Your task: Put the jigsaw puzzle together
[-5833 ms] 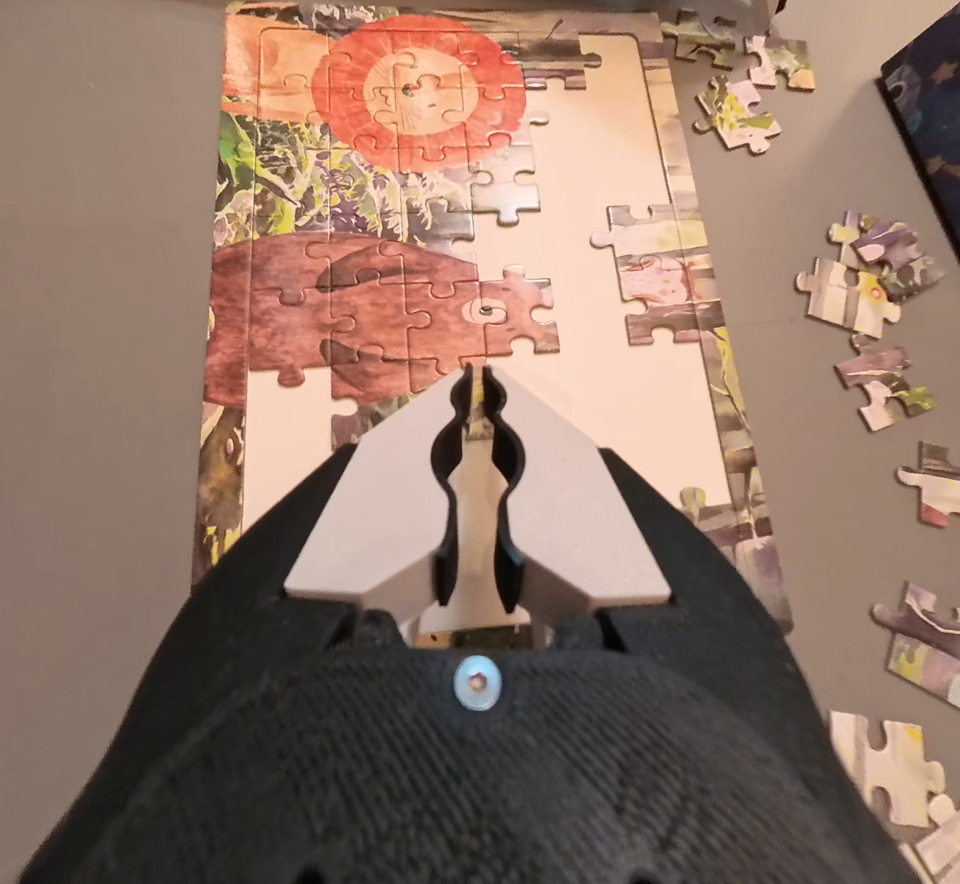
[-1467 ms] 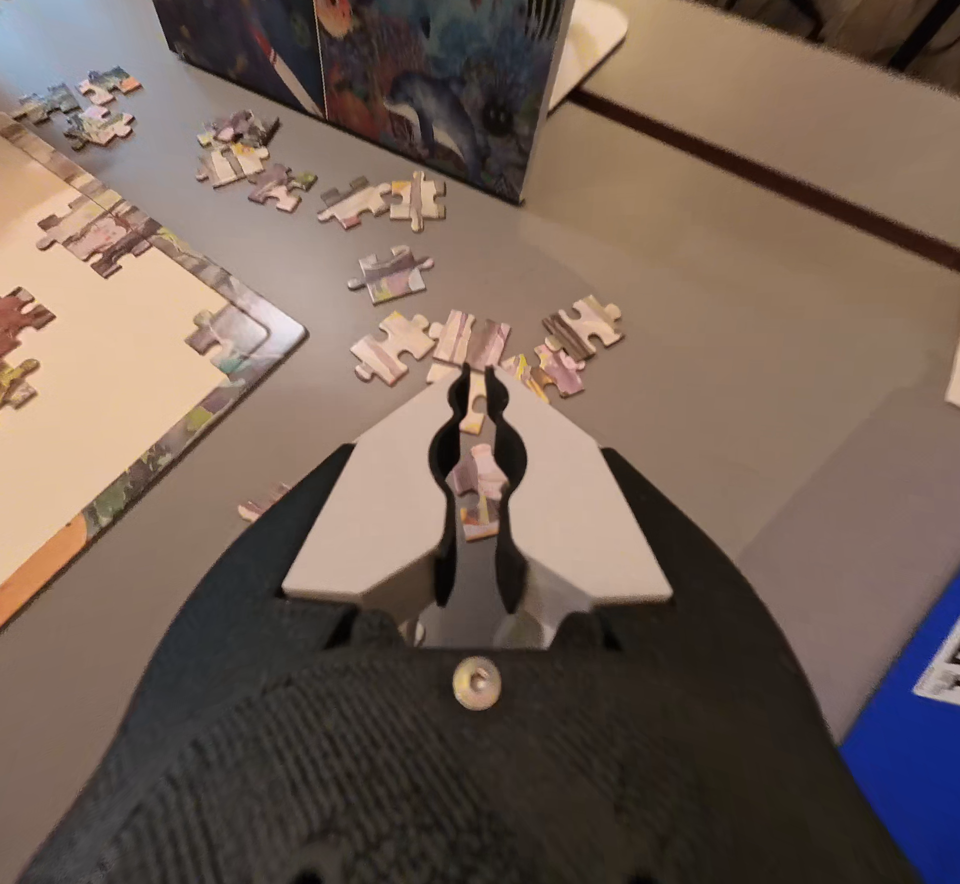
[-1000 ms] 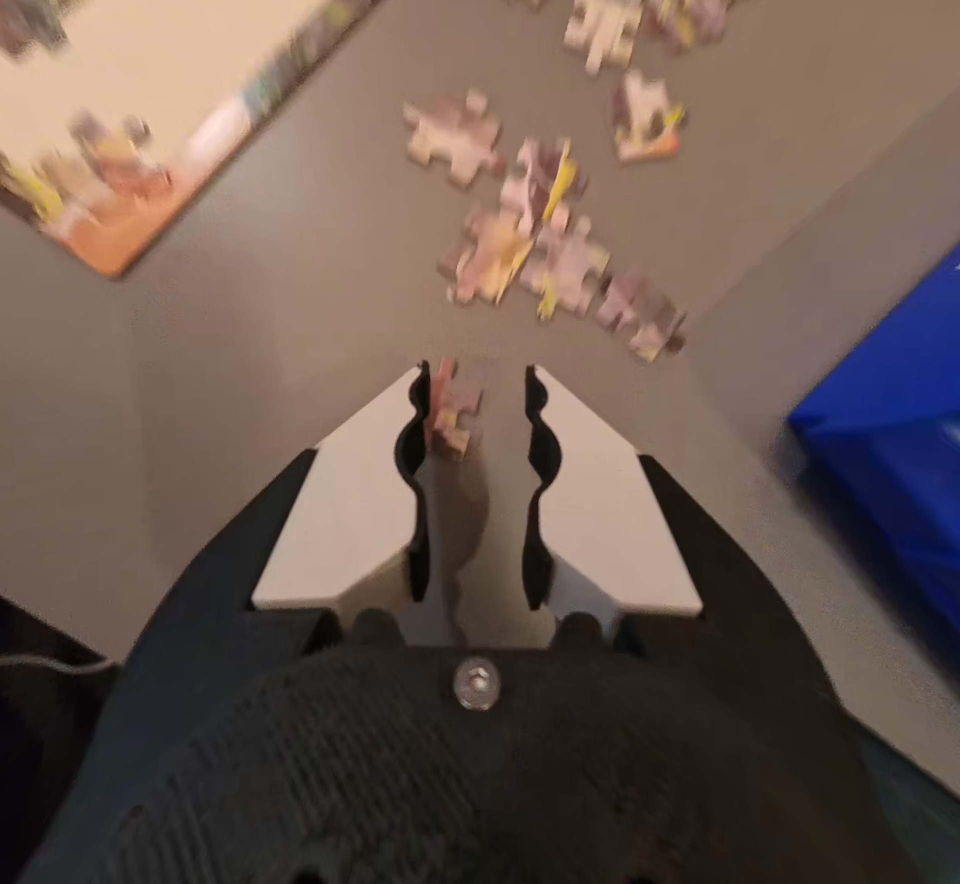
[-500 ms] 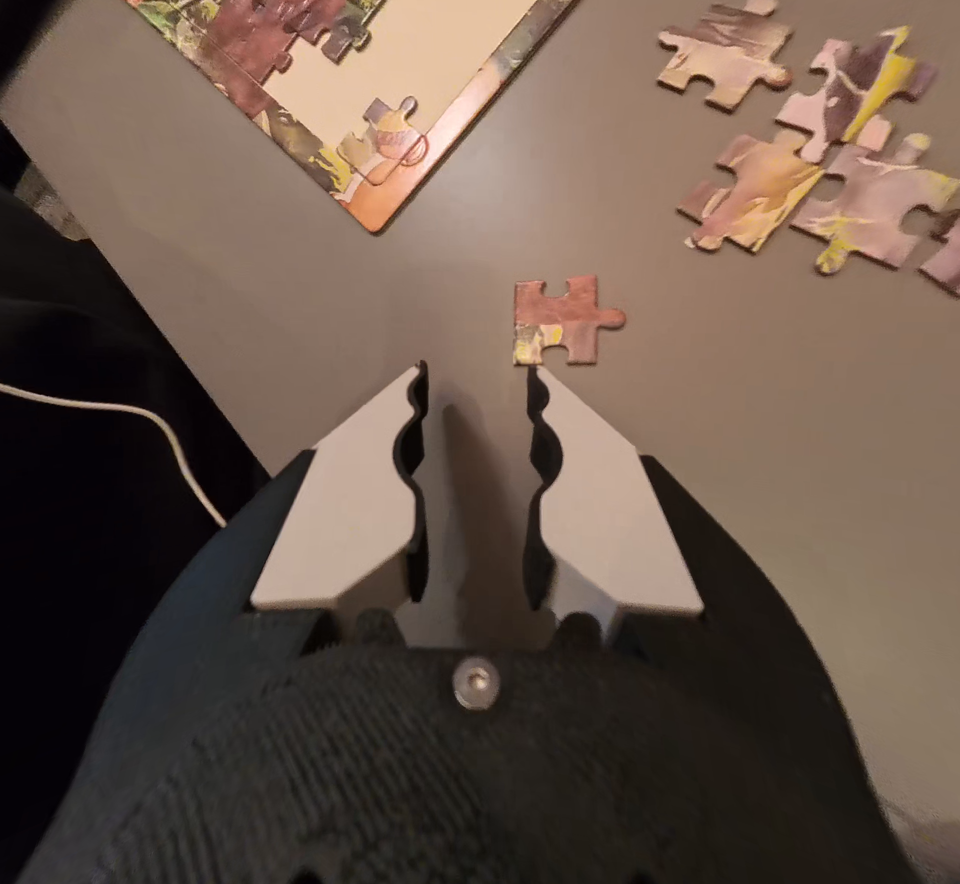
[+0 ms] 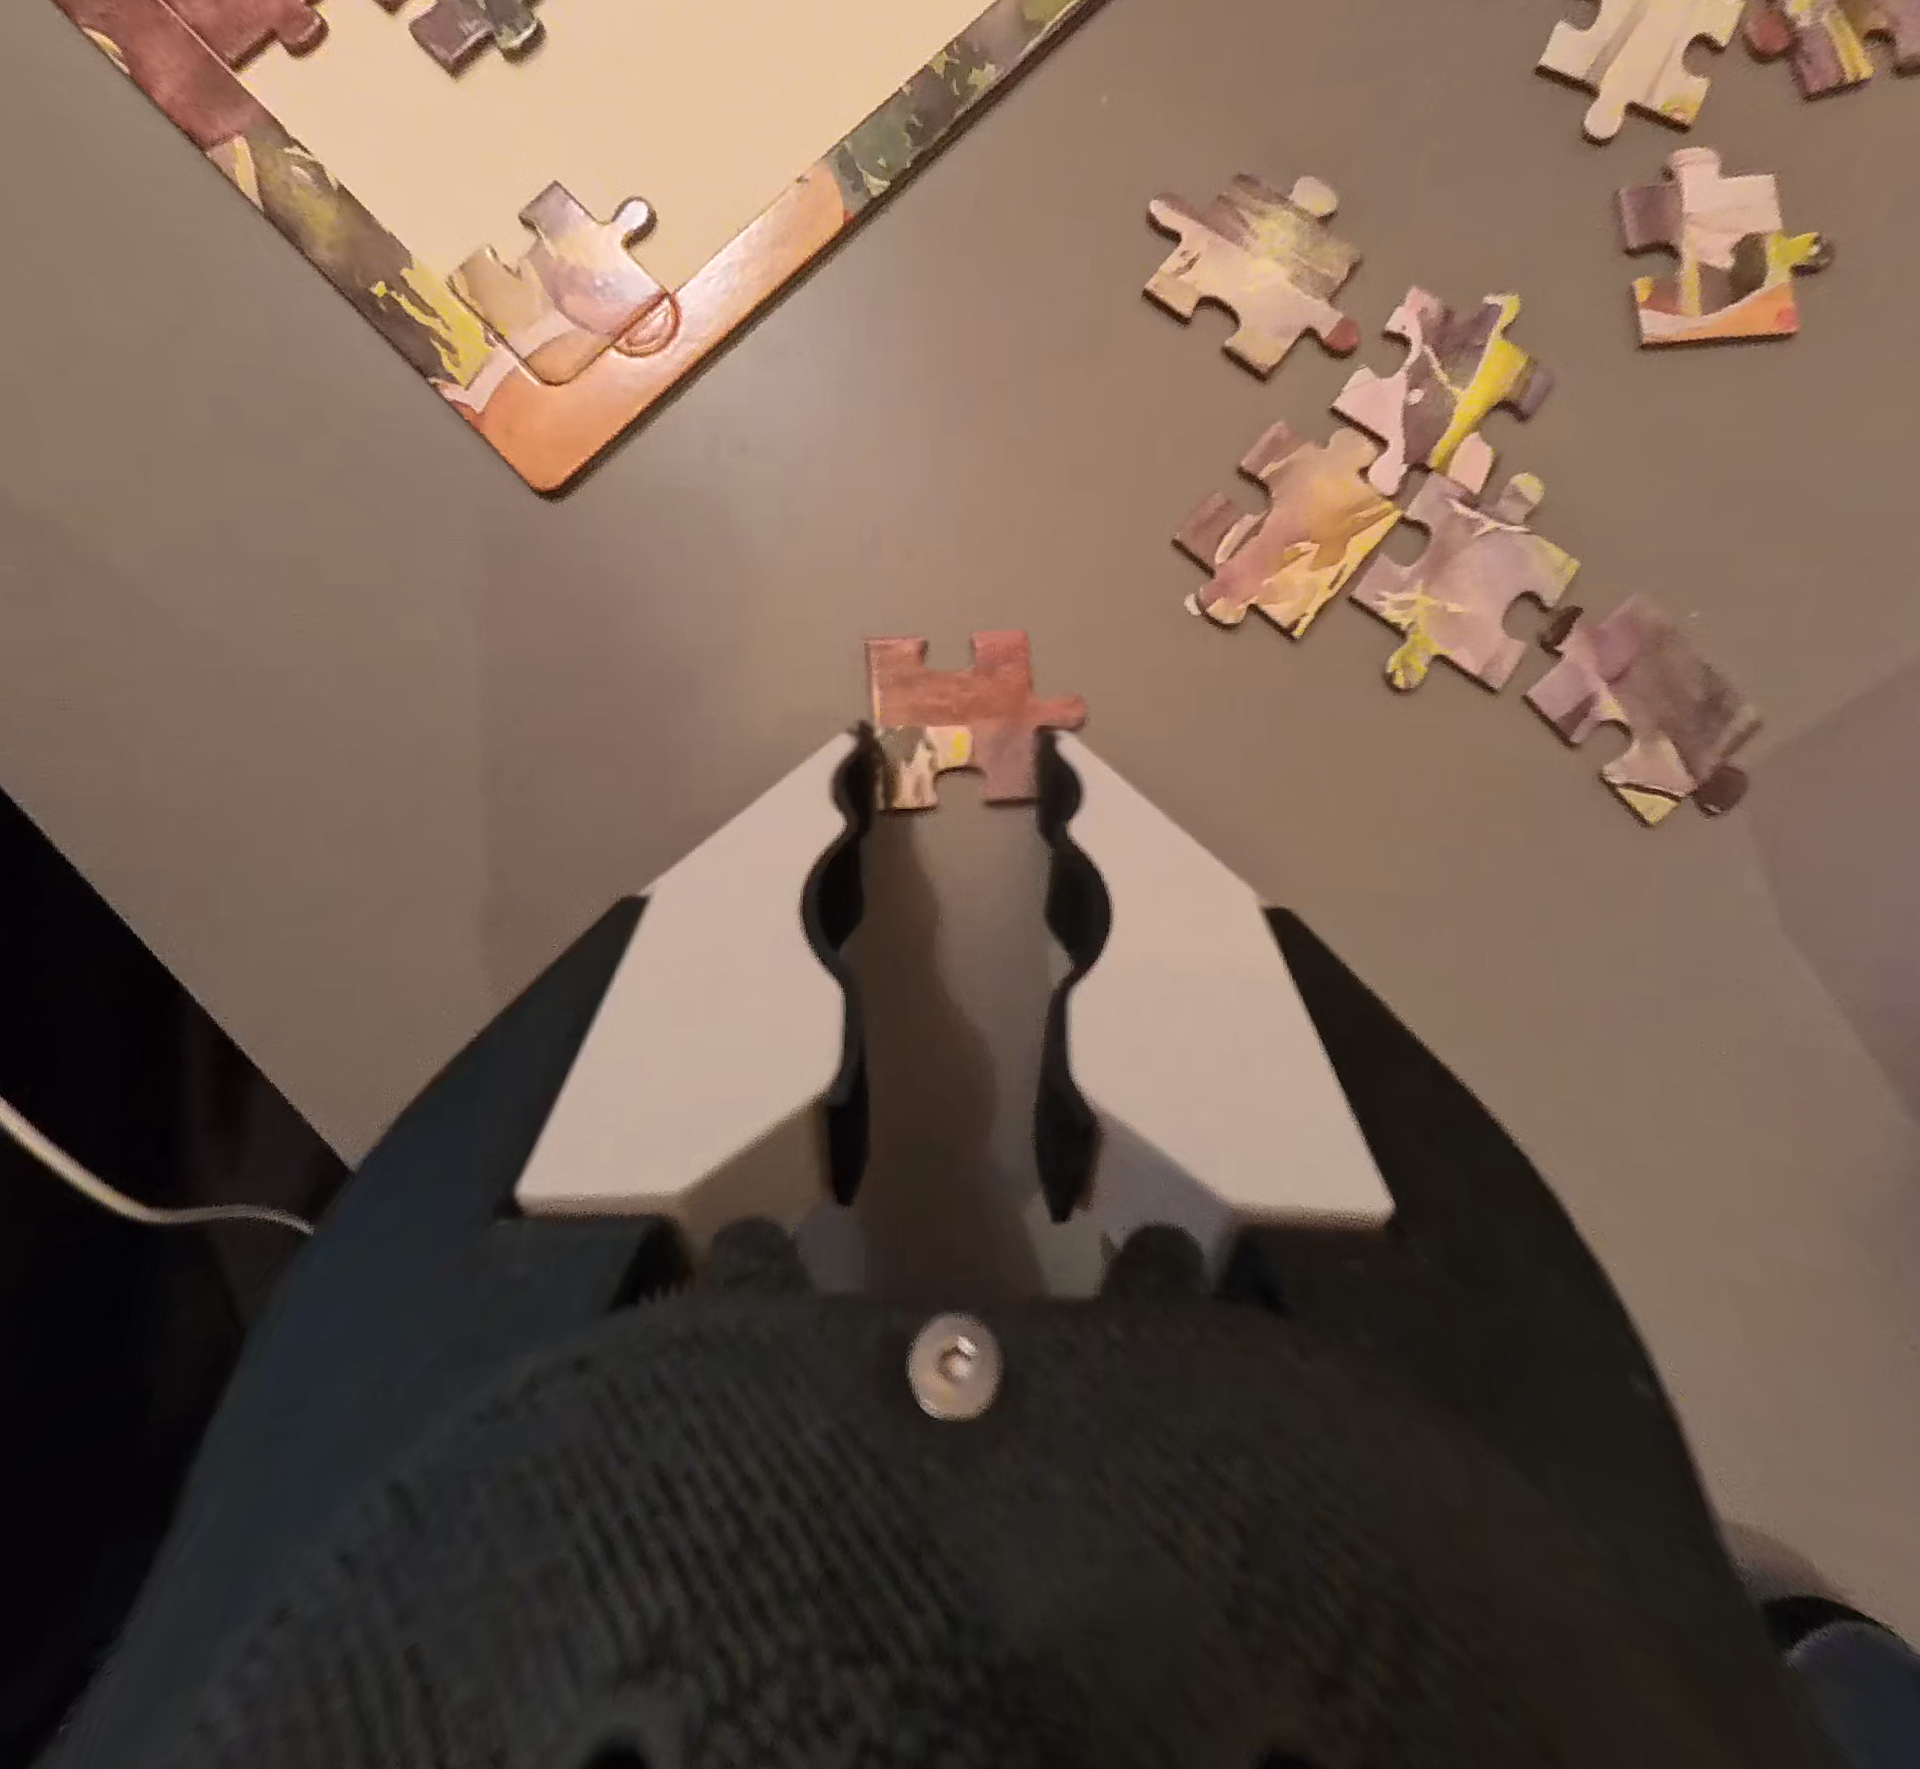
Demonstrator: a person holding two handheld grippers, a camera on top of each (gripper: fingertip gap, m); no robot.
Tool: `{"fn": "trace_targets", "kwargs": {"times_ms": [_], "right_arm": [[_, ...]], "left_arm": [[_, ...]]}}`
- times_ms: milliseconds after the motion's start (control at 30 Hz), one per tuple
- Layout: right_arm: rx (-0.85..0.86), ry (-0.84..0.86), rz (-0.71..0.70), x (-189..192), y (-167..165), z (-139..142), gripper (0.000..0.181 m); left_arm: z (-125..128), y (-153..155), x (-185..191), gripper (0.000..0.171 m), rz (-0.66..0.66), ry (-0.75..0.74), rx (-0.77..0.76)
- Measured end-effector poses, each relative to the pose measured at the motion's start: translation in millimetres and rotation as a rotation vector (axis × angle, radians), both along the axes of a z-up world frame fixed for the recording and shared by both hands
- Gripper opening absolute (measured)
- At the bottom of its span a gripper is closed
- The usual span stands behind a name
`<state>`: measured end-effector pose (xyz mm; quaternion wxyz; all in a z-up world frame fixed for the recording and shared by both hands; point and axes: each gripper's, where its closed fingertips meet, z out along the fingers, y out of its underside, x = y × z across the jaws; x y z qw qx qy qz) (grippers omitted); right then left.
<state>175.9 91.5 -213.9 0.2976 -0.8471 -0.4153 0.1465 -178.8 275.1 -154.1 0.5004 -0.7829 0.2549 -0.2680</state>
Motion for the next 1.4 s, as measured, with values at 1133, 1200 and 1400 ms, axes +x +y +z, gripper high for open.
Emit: {"fn": "trace_targets", "kwargs": {"times_ms": [1133,1200,1400], "right_arm": [[0.077,0.055,0.655,-178.1,-20.5,20.5,0.028],[0.062,0.042,0.667,-180.5,-20.4,16.8,0.028],[0.054,-0.004,0.690,-182.0,-18.2,9.3,0.028]], "left_arm": [[-0.6,-0.7,1.5,0.012,-0.019,-0.013,-0.015],[-1.4,-0.7,2.2,0.012,-0.024,-0.013,-0.022],[-2.3,-0.8,2.6,0.012,-0.030,-0.019,-0.033]]}}
